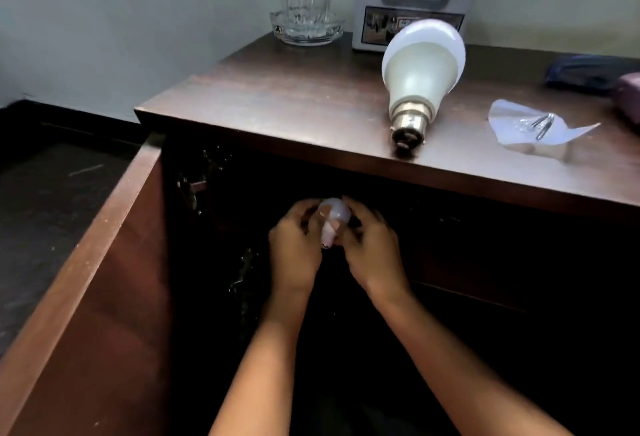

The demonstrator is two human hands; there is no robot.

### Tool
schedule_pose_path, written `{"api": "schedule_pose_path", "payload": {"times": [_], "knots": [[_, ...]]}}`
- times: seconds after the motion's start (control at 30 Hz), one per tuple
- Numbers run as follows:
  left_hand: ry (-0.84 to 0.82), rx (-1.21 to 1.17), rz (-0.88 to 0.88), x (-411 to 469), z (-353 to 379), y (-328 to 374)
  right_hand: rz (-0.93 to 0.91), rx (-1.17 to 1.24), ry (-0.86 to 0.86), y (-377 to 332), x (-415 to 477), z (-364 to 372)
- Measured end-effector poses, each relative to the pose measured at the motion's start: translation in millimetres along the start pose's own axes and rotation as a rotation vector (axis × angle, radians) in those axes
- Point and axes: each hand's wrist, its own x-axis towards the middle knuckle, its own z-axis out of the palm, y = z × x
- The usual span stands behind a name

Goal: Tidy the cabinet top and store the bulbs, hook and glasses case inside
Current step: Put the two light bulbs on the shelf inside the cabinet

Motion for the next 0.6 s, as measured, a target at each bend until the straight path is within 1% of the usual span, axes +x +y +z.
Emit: {"api": "schedule_pose_path", "payload": {"times": [0.2, 0.33, 0.6], "knots": [[0.002, 0.044, -0.063, 13.4, 5.6, 2.2, 0.051, 0.008, -0.031, -2.9, 16.4, -0.8], [0.006, 0.091, -0.086, 19.1, 8.1, 1.6, 0.094, 0.065, -0.042, -6.4, 20.4, -1.4], [0.071, 0.117, -0.025, 22.5, 9.7, -1.2, 0.087, 0.023, -0.037, -7.9, 22.1, -0.9]]}}
